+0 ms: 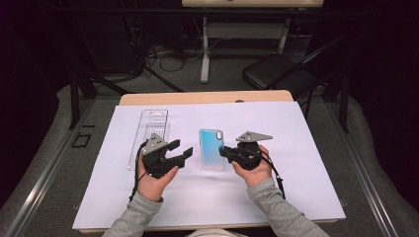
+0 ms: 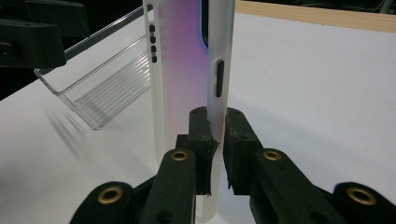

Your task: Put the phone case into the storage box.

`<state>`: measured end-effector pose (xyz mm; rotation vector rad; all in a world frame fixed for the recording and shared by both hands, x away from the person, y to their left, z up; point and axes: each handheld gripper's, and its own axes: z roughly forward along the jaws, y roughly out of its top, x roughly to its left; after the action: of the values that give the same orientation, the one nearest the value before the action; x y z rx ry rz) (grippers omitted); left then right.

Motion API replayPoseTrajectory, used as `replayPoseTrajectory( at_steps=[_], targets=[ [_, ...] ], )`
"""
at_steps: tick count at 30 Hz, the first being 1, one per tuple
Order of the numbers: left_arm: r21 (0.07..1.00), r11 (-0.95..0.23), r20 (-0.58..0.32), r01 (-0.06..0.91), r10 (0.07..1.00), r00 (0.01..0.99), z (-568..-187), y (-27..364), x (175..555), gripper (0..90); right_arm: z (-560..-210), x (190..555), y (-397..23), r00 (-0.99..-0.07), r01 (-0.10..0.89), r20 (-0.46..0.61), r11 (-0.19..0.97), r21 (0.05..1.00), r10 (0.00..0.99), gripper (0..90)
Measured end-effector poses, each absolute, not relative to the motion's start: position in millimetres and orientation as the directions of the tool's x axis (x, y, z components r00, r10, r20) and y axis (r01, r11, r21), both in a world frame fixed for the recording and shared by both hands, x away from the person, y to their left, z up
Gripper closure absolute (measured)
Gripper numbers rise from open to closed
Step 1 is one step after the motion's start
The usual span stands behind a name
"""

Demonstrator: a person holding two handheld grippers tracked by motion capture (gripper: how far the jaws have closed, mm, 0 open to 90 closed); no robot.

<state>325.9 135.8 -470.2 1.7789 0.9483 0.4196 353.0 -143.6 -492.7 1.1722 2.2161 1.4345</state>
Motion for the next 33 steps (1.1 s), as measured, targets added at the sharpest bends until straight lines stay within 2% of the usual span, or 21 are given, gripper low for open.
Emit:
replayPoseTrajectory(
  at_steps=[8,19,33],
  targets=[
    [0.901,-0.153,-0.147,0.407,0.774,0.616,-468,131,330,41.9,-489,354,-137,-0.636,0.472,0.175,0.199,0.859,0.751,82.8],
    [0.901,-0.125,-0.163,0.416,0.791,0.590,-467,129,344,43.0,-484,363,-125,-0.623,0.477,0.188,0.178,0.861,0.759,82.8],
    [0.898,-0.104,-0.172,0.428,0.813,0.557,-472,124,354,50.1,-489,369,-115,-0.617,0.481,0.187,0.178,0.859,0.765,82.8]
  ],
)
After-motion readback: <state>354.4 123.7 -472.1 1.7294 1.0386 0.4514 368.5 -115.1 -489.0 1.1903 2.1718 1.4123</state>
